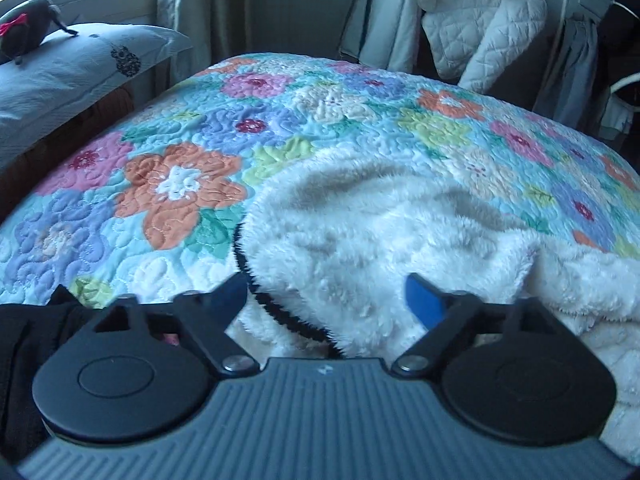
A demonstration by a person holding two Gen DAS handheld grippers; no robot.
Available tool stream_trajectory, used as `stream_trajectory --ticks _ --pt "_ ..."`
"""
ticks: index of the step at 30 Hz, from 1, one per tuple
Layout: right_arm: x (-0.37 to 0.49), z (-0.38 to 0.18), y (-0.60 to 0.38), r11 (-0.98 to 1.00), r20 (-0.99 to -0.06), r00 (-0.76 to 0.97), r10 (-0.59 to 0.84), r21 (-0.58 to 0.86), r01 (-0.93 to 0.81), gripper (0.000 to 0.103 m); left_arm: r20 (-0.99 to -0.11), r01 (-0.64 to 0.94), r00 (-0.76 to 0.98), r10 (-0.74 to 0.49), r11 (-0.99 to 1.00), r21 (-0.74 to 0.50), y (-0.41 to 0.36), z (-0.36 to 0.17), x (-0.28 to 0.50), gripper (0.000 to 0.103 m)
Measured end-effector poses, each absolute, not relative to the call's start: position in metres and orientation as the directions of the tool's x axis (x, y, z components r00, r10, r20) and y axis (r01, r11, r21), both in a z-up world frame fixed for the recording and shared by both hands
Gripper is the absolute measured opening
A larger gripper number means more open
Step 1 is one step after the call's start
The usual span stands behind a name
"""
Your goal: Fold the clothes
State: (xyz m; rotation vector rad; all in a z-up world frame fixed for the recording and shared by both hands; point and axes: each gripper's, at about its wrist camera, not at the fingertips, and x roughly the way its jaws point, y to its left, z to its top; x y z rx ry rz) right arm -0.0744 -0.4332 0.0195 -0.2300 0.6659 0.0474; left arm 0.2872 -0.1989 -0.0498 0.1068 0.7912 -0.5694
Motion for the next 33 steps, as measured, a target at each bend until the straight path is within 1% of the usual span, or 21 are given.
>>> stream_trajectory --ticks 1,3,5,7,8,9,11,13,15,18,20,21,22,23,25,26,27,28,30,31,33 --pt "-0.053 -0.001 -0.428 0.969 -0.649 0.761 -0.007 -0.191 -0.154 0.044 -0.703 0.515 0.542 -0.461 0.843 -0.156 -0.202 -0.050 0.291 0.004" --pt "-0.011 -0.043 -0.420 0.961 -0.698 0.716 0.014 -0.188 -0.202 0.044 -0.682 0.483 0.530 -0.504 0.841 -0.245 -0.205 -0.045 0.300 0.004" --pt "0.017 -0.075 -0.419 0.957 -0.723 0.691 0.010 -0.193 -0.216 0.044 -0.654 0.480 0.566 -0.502 0.845 -0.234 -0.215 -0.033 0.305 0.004" --pt "0.035 -0.104 -0.414 0.941 -0.735 0.676 -0.051 -0.261 -0.214 0.043 -0.629 0.474 0.579 -0.518 0.842 -0.257 -0.221 -0.022 0.312 0.004" --pt "0.038 -0.112 -0.413 0.931 -0.736 0.674 -0.072 -0.292 -0.220 0.030 -0.619 0.467 0.580 -0.530 0.839 -0.281 -0.223 -0.016 0.316 0.004" --pt "0.037 -0.112 -0.417 0.936 -0.728 0.683 -0.065 -0.281 -0.211 0.009 -0.610 0.462 0.585 -0.535 0.837 -0.292 -0.225 -0.011 0.319 0.004" --pt "0.028 -0.093 -0.436 0.973 -0.711 0.703 0.003 -0.161 -0.167 0.008 -0.592 0.461 0.605 -0.532 0.841 -0.284 -0.228 0.000 0.322 0.004" --pt "0.011 -0.059 -0.469 0.993 -0.662 0.742 0.105 0.029 -0.114 0.008 -0.569 0.466 0.637 -0.520 0.848 -0.252 -0.229 0.012 0.321 0.004" --pt "-0.017 -0.024 -0.500 0.977 -0.586 0.789 0.186 0.192 -0.087 0.008 -0.553 0.462 0.647 -0.525 0.847 -0.263 -0.224 0.021 0.321 0.004" --pt "-0.049 0.020 -0.520 0.962 -0.539 0.806 0.244 0.238 -0.132 0.010 -0.535 0.455 0.646 -0.545 0.837 -0.303 -0.210 0.033 0.314 0.004" --pt "-0.060 0.025 -0.518 0.943 -0.567 0.759 0.319 0.271 -0.194 0.010 -0.529 0.463 0.658 -0.537 0.841 -0.279 -0.198 0.036 0.301 0.005" --pt "-0.062 0.019 -0.514 0.933 -0.600 0.718 0.352 0.284 -0.220 0.010 -0.533 0.463 0.667 -0.521 0.850 -0.252 -0.192 0.035 0.292 0.006" --pt "-0.061 0.004 -0.505 0.929 -0.661 0.654 0.368 0.283 -0.237 0.009 -0.543 0.459 0.671 -0.505 0.858 -0.230 -0.186 0.031 0.286 0.006" --pt "-0.060 -0.016 -0.498 0.938 -0.716 0.606 0.347 0.260 -0.230 0.009 -0.562 0.451 0.669 -0.486 0.867 -0.213 -0.181 0.023 0.282 0.007" --pt "-0.058 -0.055 -0.484 0.960 -0.806 0.525 0.273 0.195 -0.200 0.009 -0.583 0.424 0.694 -0.423 0.894 -0.144 -0.172 0.005 0.277 0.013" --pt "-0.058 -0.067 -0.484 0.970 -0.821 0.520 0.238 0.174 -0.169 0.009 -0.590 0.403 0.713 -0.378 0.910 -0.096 -0.168 -0.002 0.275 0.017" --pt "-0.059 -0.070 -0.493 0.975 -0.808 0.546 0.223 0.188 -0.120 0.008 -0.596 0.389 0.723 -0.351 0.919 -0.069 -0.161 -0.007 0.274 0.026" --pt "-0.060 -0.070 -0.505 0.974 -0.788 0.578 0.213 0.215 -0.066 0.008 -0.595 0.385 0.725 -0.347 0.920 -0.067 -0.153 -0.010 0.271 0.042" --pt "-0.068 -0.061 -0.525 0.960 -0.748 0.628 0.215 0.281 0.006 0.008 -0.587 0.384 0.726 -0.358 0.919 -0.085 -0.141 -0.015 0.266 0.056" --pt "-0.070 -0.058 -0.529 0.956 -0.742 0.633 0.221 0.294 0.010 0.008 -0.587 0.394 0.720 -0.370 0.914 -0.093 -0.137 -0.017 0.265 0.058" --pt "-0.075 -0.057 -0.521 0.965 -0.764 0.603 0.230 0.257 -0.043 0.009 -0.584 0.422 0.708 -0.398 0.901 -0.103 -0.135 -0.022 0.264 0.059"
